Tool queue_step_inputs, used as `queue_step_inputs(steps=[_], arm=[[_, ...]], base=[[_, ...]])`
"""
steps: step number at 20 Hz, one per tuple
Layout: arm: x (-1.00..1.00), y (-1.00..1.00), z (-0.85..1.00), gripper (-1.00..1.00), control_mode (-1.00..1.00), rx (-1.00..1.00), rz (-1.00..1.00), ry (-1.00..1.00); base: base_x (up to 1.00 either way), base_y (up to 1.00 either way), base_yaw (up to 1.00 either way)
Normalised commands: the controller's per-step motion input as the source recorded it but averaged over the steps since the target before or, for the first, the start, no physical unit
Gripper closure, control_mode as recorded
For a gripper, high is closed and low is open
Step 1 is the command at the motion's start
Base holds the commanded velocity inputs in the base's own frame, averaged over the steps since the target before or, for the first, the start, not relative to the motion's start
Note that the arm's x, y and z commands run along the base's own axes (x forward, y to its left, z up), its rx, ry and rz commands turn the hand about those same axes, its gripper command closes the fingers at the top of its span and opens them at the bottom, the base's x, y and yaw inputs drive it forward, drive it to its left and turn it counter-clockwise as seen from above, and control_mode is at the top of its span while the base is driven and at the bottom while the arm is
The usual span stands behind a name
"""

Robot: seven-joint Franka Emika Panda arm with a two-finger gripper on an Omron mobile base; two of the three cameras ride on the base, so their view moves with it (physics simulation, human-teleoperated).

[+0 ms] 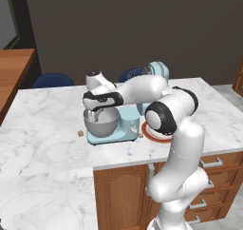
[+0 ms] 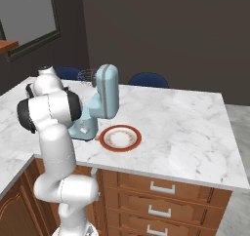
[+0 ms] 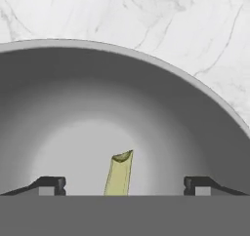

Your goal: Add butter and sugar cubes to the stand mixer bowl and then turn on the stand mixer to begin making frosting.

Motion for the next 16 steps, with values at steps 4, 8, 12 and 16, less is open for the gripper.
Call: queue_step_inputs(steps=[4, 8, 12, 16], arm=[[-0.58, 0.06, 0.92, -1.00, -1.00, 0.00, 0.00, -0.16], [-0.67, 0.20, 0.96, -1.00, -1.00, 0.00, 0.02, -0.11], [-0.67, 0.32, 0.77, -1.00, -1.00, -0.02, 0.11, -0.03], [-0.79, 0.32, 0.58, -1.00, -1.00, -0.05, 0.20, -0.01]], base=[[0.00, 0.00, 0.00], [0.00, 0.00, 0.00], [0.00, 0.00, 0.00], [0.00, 0.00, 0.00]])
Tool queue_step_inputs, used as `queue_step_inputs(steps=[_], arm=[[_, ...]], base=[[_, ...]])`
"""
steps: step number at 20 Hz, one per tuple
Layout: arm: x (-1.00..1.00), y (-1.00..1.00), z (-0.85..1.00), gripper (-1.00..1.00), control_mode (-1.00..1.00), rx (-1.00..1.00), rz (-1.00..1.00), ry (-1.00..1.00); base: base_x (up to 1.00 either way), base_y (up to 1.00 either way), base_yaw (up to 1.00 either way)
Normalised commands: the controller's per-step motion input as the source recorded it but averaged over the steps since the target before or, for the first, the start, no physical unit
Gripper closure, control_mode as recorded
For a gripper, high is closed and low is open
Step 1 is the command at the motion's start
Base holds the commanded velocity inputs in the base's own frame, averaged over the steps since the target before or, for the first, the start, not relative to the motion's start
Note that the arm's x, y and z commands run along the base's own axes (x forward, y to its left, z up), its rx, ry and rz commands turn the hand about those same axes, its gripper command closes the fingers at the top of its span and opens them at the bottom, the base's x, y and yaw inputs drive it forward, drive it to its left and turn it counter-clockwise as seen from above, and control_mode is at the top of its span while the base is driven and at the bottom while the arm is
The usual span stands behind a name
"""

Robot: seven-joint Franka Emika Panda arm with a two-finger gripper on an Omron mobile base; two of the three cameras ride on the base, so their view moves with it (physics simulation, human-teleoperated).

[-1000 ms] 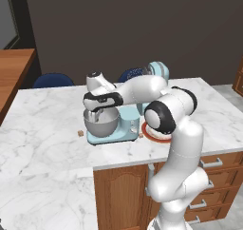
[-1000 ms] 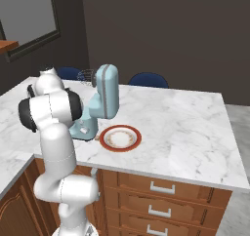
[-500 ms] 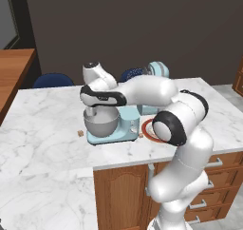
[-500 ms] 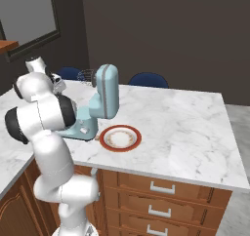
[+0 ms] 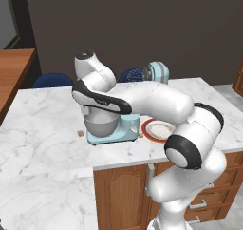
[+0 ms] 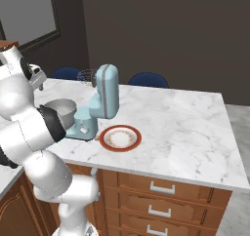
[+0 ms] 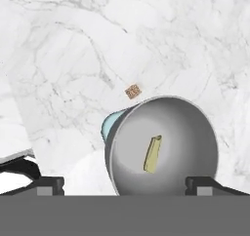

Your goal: Add butter and sugar cubes to the stand mixer bowl and then turn on the stand mixer to begin making frosting.

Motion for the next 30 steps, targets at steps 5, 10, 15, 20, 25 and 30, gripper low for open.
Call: queue_step_inputs(steps=[5, 10, 15, 20, 25, 30], arm=[[-0.60, 0.41, 0.21, -1.00, -1.00, -0.11, 0.26, 0.00], [-0.23, 0.40, 0.00, -1.00, -1.00, -0.19, 0.31, 0.00], [0.00, 0.33, -0.13, -1.00, -1.00, -0.23, 0.23, 0.00], [0.00, 0.17, -0.30, -1.00, -1.00, -0.23, 0.16, 0.00], [0.00, 0.01, -0.39, -1.00, -1.00, -0.11, 0.07, -0.01], [0.01, 0.00, -0.41, -1.00, -1.00, -0.01, 0.01, 0.00]], base=[[0.00, 0.00, 0.00], [0.00, 0.00, 0.00], [0.00, 0.00, 0.00], [0.00, 0.00, 0.00], [0.00, 0.00, 0.00], [0.00, 0.00, 0.00]])
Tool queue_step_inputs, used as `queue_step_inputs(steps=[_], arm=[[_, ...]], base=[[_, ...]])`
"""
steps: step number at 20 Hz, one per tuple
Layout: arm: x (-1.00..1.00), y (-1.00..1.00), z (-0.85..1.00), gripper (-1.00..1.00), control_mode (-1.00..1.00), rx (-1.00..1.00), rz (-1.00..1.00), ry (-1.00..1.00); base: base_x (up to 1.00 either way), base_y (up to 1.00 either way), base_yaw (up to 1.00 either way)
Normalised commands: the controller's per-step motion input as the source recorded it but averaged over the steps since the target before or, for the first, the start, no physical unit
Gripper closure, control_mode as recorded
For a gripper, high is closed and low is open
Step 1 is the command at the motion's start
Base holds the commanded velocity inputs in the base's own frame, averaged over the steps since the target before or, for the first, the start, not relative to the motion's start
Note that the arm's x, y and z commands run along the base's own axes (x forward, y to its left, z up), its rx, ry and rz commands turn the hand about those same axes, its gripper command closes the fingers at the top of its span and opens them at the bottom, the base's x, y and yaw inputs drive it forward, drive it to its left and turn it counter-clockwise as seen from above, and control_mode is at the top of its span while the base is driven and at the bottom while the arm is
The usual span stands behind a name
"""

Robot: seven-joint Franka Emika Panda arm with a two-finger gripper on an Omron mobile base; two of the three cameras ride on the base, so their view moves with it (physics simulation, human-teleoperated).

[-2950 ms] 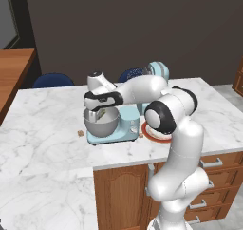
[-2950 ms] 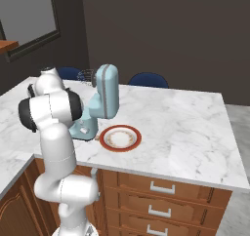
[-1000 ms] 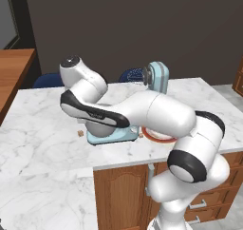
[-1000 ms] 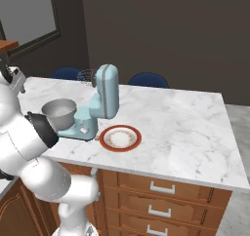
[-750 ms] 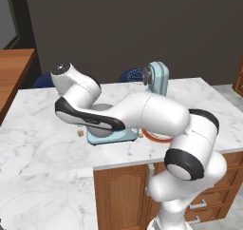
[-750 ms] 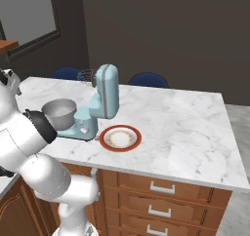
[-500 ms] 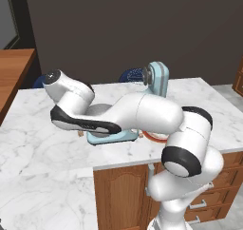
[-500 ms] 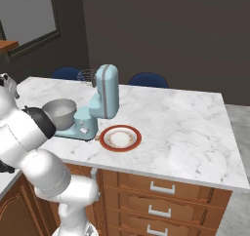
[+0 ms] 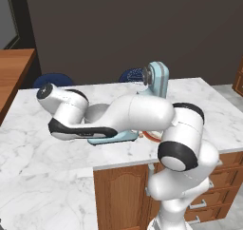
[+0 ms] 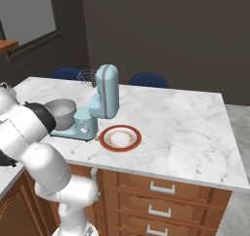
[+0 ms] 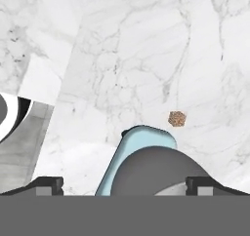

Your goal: Add butter and sugar cubes to the stand mixer bowl and then turn on the stand mixer to begin making frosting.

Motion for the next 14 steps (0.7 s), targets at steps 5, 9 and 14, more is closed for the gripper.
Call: queue_step_inputs(steps=[5, 9, 14], arm=[[0.04, 0.00, -0.30, -1.00, -1.00, 0.00, 0.00, 0.00], [0.18, 0.00, -0.21, -1.00, -1.00, 0.00, 0.00, -0.03], [0.18, 0.00, -0.21, -1.00, -1.00, 0.00, 0.00, -0.05]], base=[[0.00, 0.00, 0.00], [0.00, 0.00, 0.00], [0.00, 0.00, 0.00]])
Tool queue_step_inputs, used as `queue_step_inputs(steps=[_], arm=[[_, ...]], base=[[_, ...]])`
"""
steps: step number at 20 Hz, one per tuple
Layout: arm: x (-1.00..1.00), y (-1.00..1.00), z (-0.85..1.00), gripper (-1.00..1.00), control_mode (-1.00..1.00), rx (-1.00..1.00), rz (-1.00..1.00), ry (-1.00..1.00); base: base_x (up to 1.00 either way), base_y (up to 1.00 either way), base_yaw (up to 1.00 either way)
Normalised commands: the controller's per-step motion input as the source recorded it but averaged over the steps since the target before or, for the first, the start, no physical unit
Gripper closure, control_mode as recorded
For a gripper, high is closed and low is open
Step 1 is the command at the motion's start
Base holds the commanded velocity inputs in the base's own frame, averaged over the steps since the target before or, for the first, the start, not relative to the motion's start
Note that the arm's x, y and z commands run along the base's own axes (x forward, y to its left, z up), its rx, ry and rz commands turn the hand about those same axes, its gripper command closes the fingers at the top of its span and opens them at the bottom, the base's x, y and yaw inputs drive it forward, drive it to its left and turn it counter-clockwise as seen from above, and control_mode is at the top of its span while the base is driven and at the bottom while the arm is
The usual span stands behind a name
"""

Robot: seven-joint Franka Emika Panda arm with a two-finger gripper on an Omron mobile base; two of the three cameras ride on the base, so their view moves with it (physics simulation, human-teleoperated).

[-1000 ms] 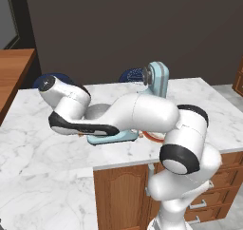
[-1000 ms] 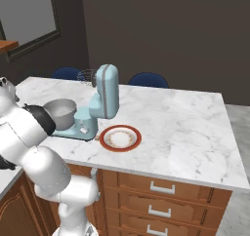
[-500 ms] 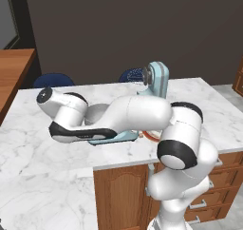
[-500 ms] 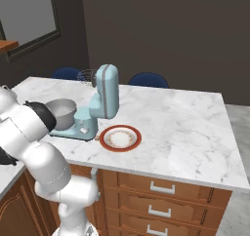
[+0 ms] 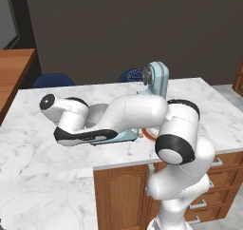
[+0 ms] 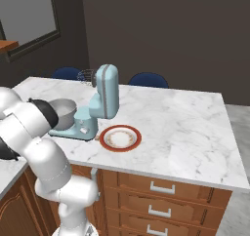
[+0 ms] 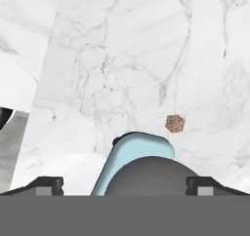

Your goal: Add butter and sugar cubes to the stand mixer bowl and then turn on the stand mixer to begin making frosting.

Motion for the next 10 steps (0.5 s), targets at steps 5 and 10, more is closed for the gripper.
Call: queue_step_inputs(steps=[5, 10], arm=[[0.21, 0.00, -0.18, -1.00, -1.00, 0.00, 0.00, -0.01], [0.20, 0.00, -0.02, -1.00, -1.00, -0.01, -0.03, 0.00]], base=[[0.00, 0.00, 0.00], [0.00, 0.00, 0.00]])
